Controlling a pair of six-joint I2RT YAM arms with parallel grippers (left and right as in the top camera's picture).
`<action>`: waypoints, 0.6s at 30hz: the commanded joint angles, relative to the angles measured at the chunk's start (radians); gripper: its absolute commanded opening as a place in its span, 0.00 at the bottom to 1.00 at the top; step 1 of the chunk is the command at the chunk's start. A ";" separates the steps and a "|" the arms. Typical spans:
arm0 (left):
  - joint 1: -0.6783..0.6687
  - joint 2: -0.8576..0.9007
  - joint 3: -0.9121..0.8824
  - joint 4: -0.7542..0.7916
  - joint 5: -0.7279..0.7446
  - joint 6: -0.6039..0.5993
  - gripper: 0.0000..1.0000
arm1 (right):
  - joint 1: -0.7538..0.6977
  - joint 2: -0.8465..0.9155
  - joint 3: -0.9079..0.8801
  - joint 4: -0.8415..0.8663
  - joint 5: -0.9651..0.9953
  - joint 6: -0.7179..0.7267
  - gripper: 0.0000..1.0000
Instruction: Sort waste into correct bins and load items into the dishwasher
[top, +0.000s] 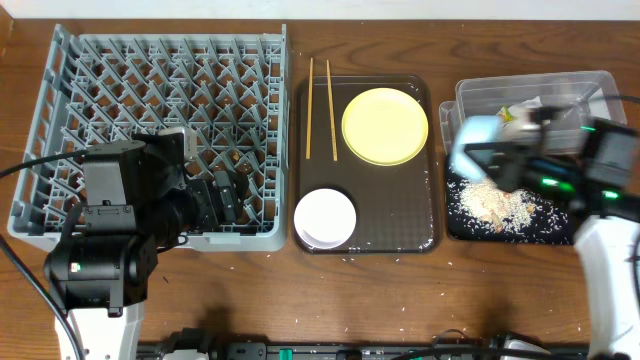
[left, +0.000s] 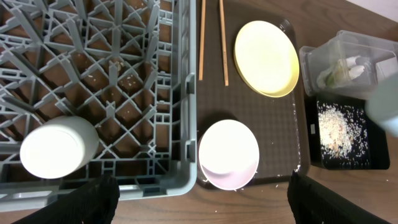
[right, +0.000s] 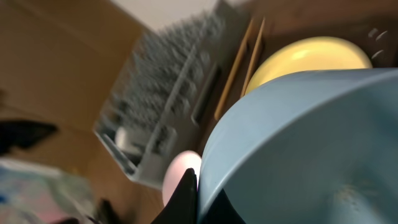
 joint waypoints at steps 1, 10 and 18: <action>-0.002 -0.002 0.018 0.001 0.017 0.017 0.87 | -0.118 0.068 -0.035 -0.012 -0.374 -0.103 0.01; -0.001 -0.002 0.018 -0.010 0.017 0.017 0.88 | -0.131 0.138 -0.045 0.003 -0.365 -0.129 0.01; -0.002 -0.002 0.018 0.013 0.017 0.016 0.87 | -0.130 0.138 -0.045 0.058 -0.321 0.010 0.01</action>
